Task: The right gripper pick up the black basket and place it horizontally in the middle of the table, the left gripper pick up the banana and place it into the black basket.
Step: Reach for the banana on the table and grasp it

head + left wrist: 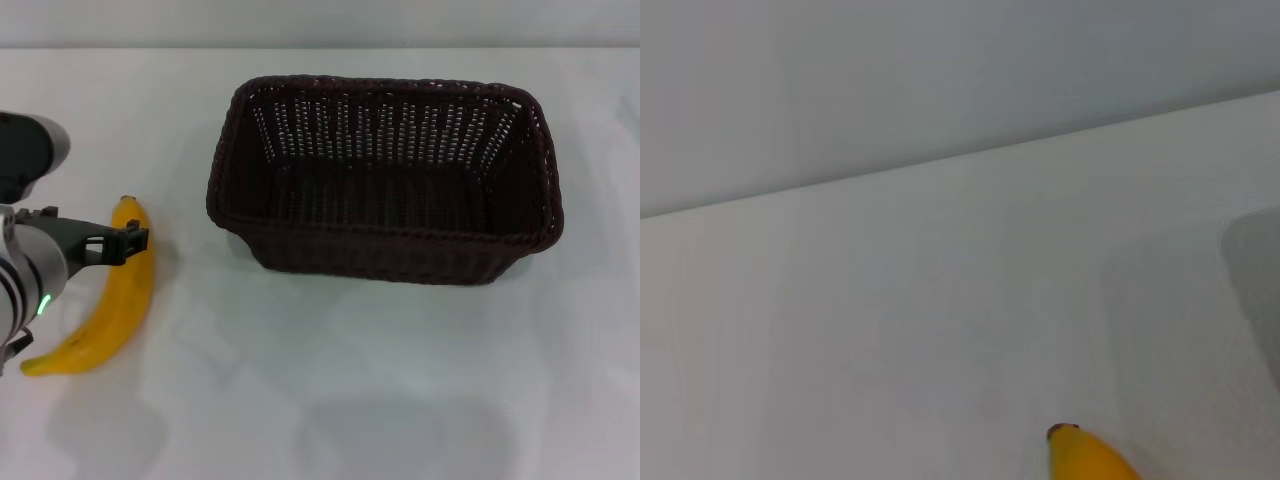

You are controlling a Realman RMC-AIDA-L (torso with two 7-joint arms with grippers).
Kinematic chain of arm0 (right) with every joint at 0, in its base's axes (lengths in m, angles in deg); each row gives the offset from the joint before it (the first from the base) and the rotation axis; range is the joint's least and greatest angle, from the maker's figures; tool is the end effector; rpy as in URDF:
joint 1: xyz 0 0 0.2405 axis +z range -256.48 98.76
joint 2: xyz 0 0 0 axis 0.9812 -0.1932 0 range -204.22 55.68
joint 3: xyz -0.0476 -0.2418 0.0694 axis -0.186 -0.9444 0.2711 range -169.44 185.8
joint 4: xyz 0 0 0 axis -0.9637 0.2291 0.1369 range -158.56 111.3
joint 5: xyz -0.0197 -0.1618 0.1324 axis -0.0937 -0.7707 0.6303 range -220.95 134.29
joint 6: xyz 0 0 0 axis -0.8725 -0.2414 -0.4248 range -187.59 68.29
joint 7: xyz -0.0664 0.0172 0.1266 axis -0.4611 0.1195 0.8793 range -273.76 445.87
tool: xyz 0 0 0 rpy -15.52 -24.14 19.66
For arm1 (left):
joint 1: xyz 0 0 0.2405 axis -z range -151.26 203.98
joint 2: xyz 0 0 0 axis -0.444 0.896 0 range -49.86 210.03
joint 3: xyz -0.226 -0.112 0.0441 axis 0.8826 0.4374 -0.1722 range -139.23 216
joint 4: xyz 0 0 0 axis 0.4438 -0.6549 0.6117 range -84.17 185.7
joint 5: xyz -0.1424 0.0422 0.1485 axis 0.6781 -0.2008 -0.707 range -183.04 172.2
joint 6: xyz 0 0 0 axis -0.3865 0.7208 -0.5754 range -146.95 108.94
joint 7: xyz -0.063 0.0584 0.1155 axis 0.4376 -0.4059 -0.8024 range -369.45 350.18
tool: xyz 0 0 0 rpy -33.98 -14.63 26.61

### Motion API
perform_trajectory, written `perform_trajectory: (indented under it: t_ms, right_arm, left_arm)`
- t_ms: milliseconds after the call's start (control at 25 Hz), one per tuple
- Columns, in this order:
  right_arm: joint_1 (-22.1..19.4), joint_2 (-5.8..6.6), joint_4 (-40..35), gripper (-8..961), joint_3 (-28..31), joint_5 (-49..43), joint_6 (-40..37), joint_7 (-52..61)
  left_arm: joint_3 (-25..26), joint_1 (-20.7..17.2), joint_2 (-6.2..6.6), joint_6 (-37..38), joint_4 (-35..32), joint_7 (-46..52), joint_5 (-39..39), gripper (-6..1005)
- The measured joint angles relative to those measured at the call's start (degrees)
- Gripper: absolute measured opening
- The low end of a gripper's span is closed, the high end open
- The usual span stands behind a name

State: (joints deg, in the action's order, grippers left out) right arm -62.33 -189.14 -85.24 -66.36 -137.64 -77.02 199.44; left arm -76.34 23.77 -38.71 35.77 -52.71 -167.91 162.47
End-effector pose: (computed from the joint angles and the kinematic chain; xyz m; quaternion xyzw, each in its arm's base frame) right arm 0.2982 0.4061 0.0982 -0.6970 0.3790 0.2130 0.5703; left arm -0.2235 0.2837 0.0016 -0.7425 -0.4148 0.0587 0.5226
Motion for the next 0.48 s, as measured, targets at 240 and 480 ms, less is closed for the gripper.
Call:
perform_trajectory:
  t_ms: [240,480]
  right_arm:
    - [0.0,0.06,-0.9,841,0.8,0.0,-0.7,-0.1]
    - [-0.3,0.09,-1.2,841,0.8,-0.1,-0.8,-0.2]
  left_arm:
    - [-0.4,0.0,-0.03,0.2,0.2,0.4,0.0,879]
    - [0.1,-0.1,-0.12,0.0,0.5,2.7,-0.1,879]
